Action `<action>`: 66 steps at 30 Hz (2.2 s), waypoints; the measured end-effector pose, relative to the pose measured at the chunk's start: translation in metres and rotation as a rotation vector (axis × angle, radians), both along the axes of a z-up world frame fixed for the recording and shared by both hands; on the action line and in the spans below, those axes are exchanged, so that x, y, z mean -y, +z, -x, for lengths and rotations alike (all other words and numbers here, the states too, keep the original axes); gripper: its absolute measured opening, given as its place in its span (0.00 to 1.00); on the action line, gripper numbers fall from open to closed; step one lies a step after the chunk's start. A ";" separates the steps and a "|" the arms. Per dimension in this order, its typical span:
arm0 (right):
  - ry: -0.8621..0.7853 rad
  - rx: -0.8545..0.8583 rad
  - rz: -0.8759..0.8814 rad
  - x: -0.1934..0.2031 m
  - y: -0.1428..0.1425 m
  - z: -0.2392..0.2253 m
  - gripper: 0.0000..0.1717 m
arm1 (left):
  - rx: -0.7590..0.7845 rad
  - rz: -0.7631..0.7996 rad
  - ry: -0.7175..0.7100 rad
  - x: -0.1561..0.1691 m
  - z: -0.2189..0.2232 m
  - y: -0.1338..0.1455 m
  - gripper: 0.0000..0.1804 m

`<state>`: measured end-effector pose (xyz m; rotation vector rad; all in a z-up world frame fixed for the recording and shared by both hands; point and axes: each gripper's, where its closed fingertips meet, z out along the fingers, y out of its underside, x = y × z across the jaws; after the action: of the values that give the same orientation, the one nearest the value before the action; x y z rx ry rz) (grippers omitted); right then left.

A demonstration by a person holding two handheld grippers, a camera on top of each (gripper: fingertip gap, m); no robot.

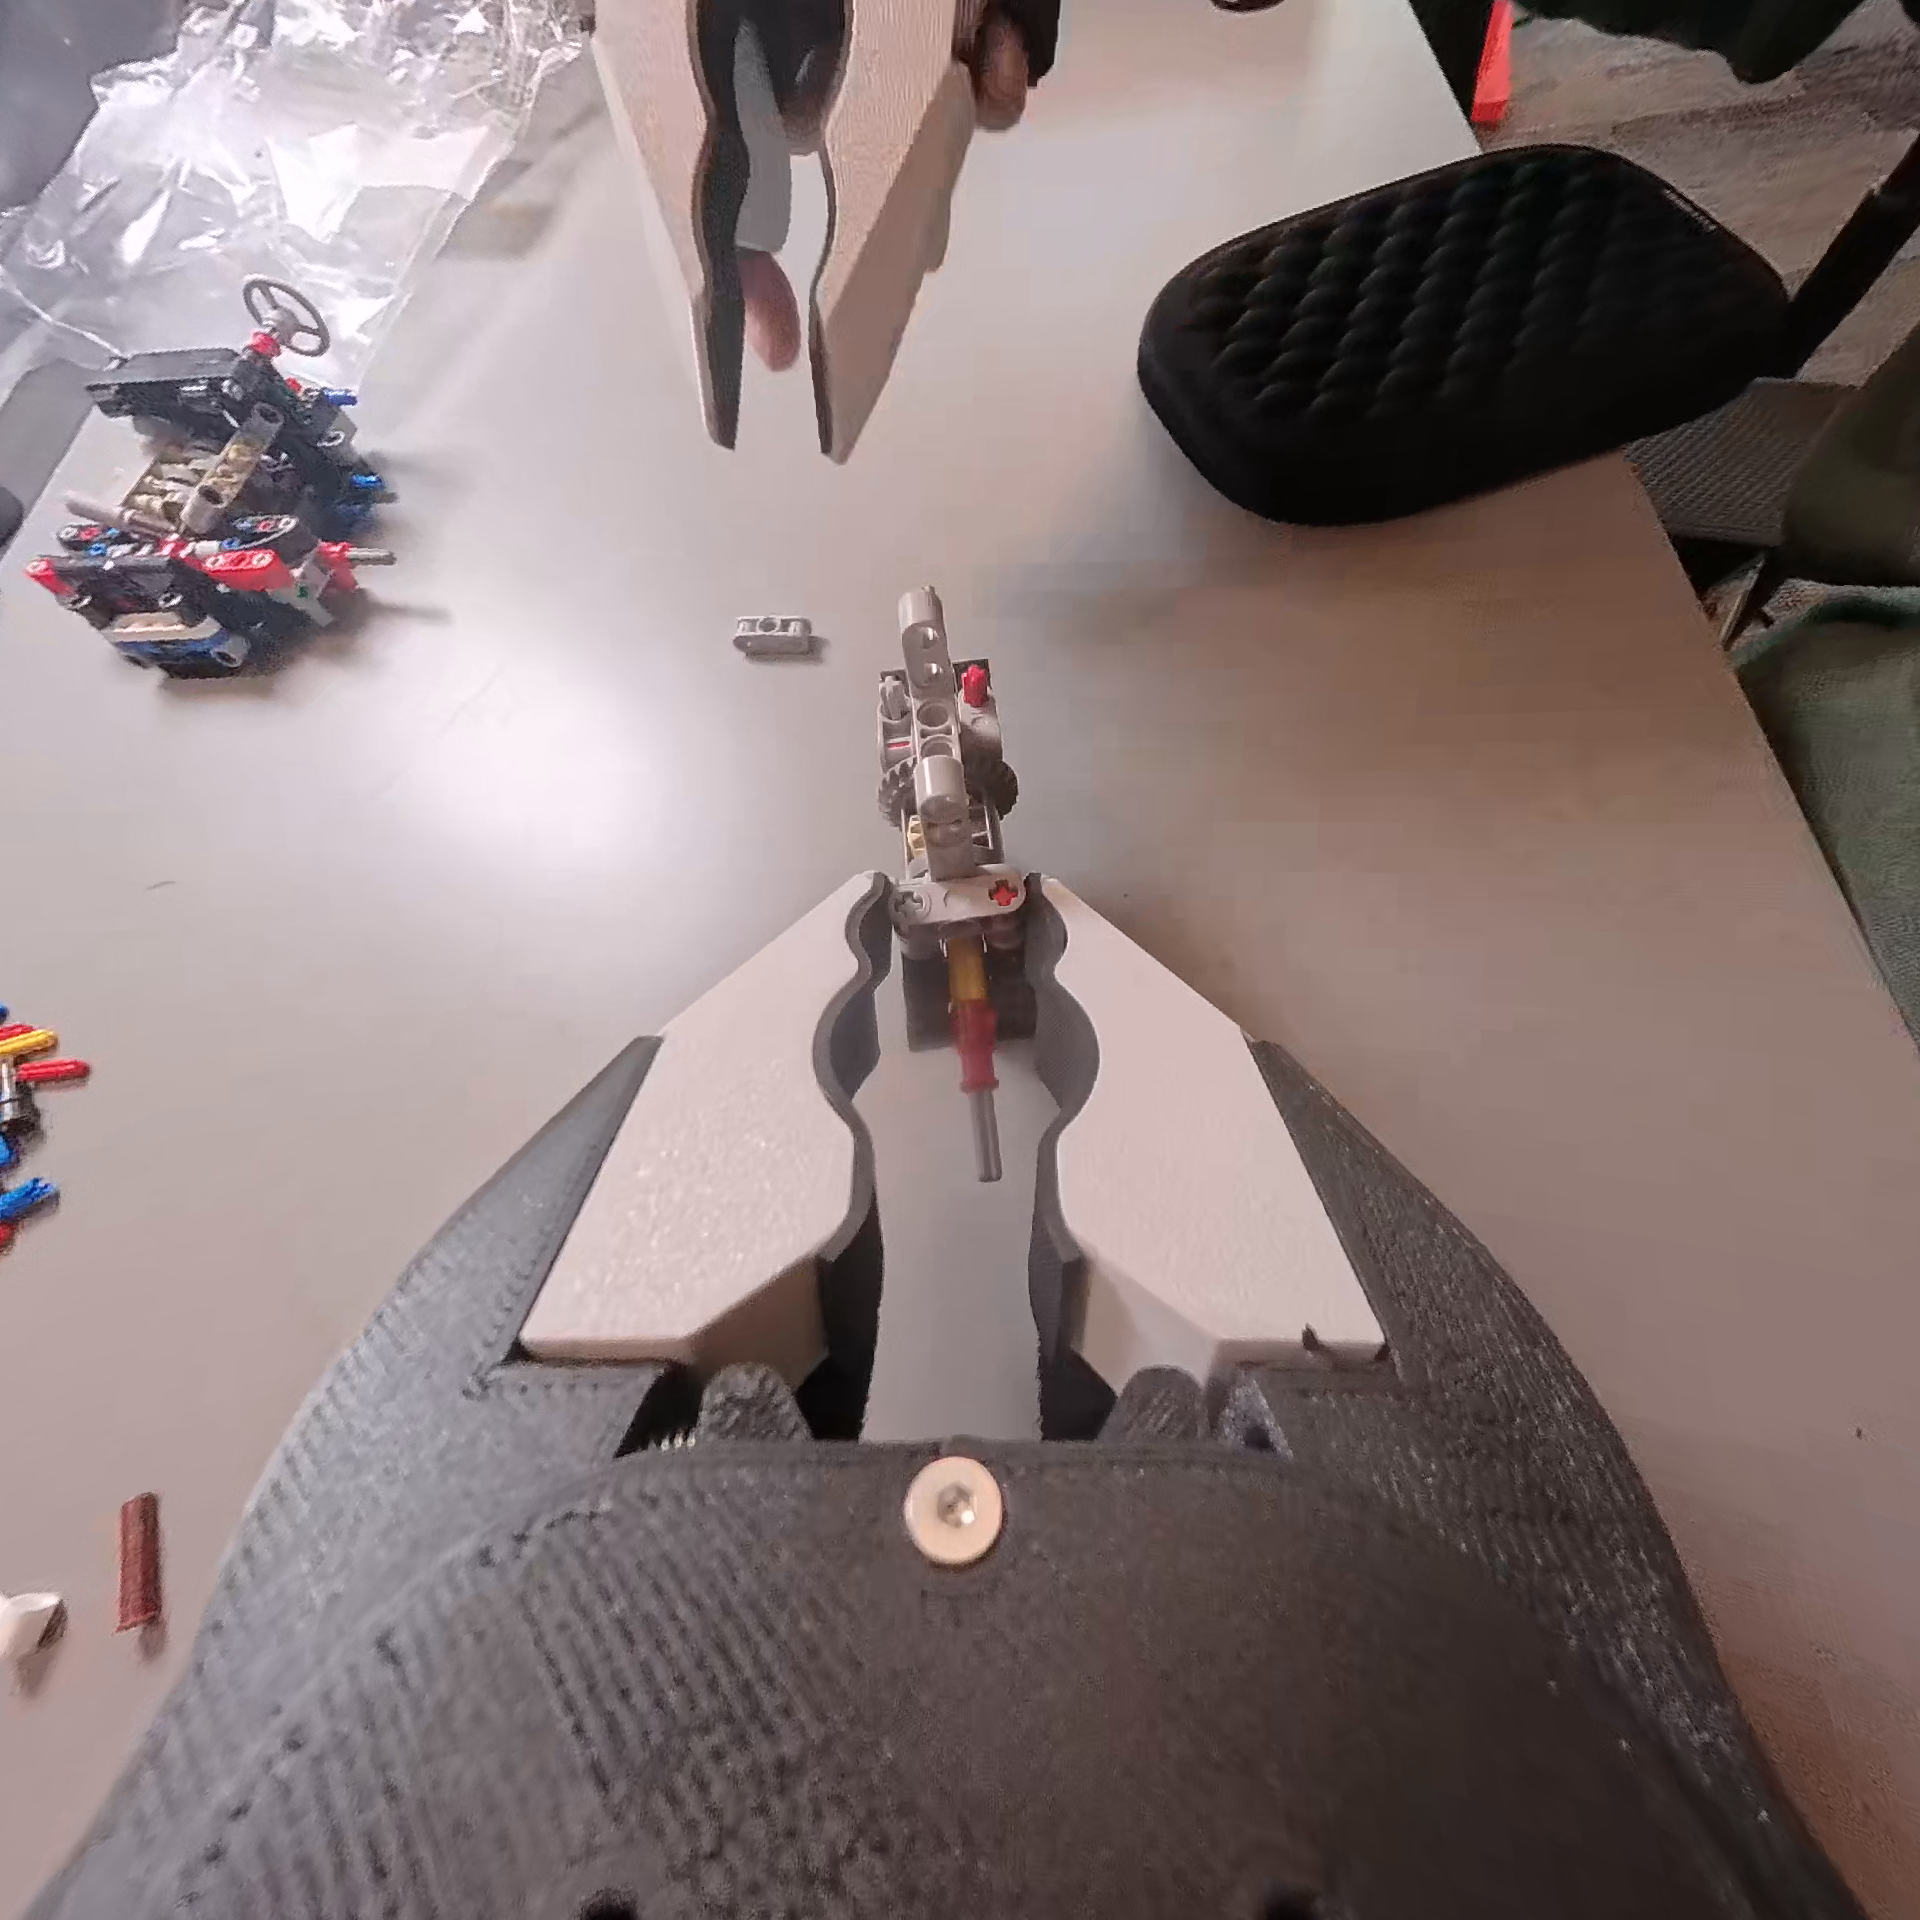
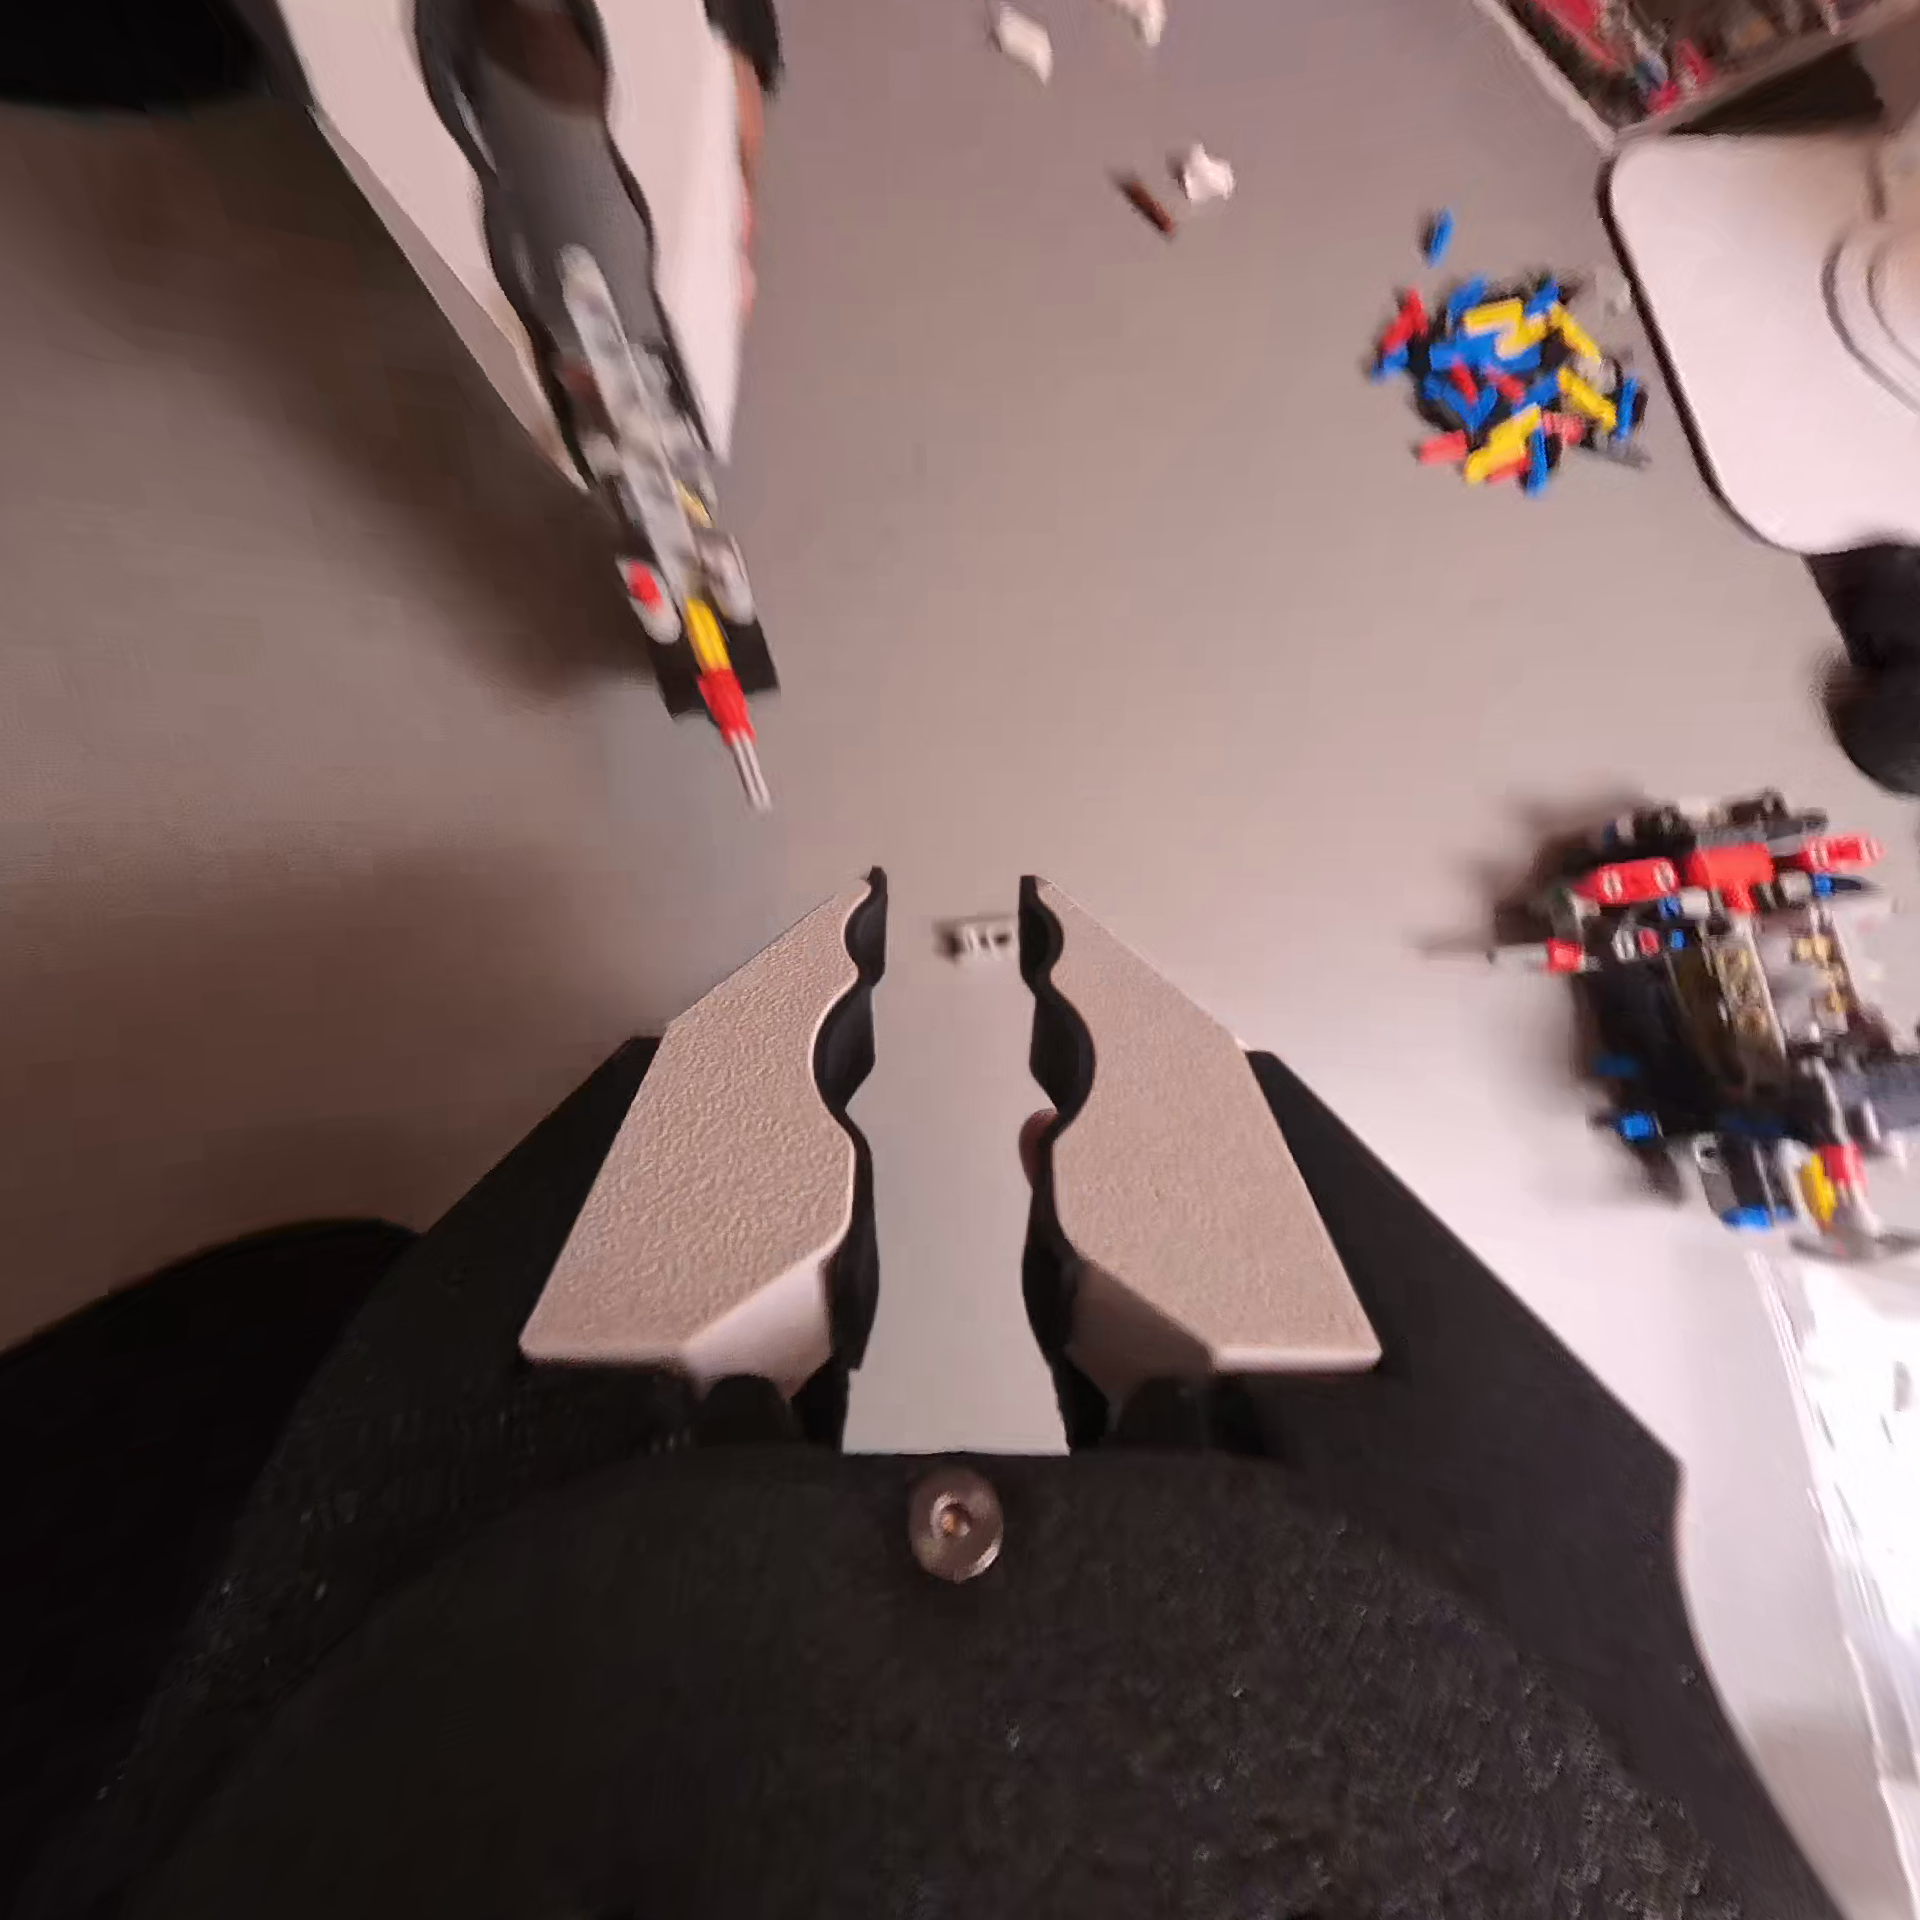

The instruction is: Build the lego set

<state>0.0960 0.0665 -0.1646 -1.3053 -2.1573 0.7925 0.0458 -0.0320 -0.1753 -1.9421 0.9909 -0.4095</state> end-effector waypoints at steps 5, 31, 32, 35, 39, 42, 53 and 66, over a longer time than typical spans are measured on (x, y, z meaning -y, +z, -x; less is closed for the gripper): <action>-0.018 0.094 0.000 -0.011 -0.045 -0.006 0.22 | 0.020 0.008 0.015 -0.003 0.006 0.000 0.13; 0.253 0.621 -0.386 0.006 -0.049 -0.004 0.23 | 0.017 0.043 0.036 -0.002 0.017 0.000 0.13; 0.252 0.564 -0.346 0.008 -0.044 -0.002 0.24 | 0.017 0.044 0.035 -0.002 0.017 0.000 0.13; 0.225 0.418 -0.208 0.011 -0.035 -0.002 0.23 | 0.021 0.046 0.033 -0.002 0.017 0.000 0.13; 0.181 0.246 -0.100 0.008 -0.040 0.000 0.22 | 0.031 0.051 0.033 -0.003 0.017 0.000 0.13; 0.117 0.258 -0.103 0.002 -0.054 0.001 0.19 | 0.044 0.054 0.036 -0.003 0.017 0.000 0.13; 0.087 0.241 -0.041 0.011 -0.054 0.002 0.07 | 0.053 0.053 0.033 -0.003 0.018 0.000 0.13; -0.049 0.210 0.117 0.016 -0.056 -0.001 0.04 | 0.054 0.054 0.030 -0.003 0.017 0.000 0.13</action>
<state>0.0971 0.0508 -0.2202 -1.5561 -2.2585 0.8042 0.0285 -0.0295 -0.1755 -1.9813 0.9232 -0.4733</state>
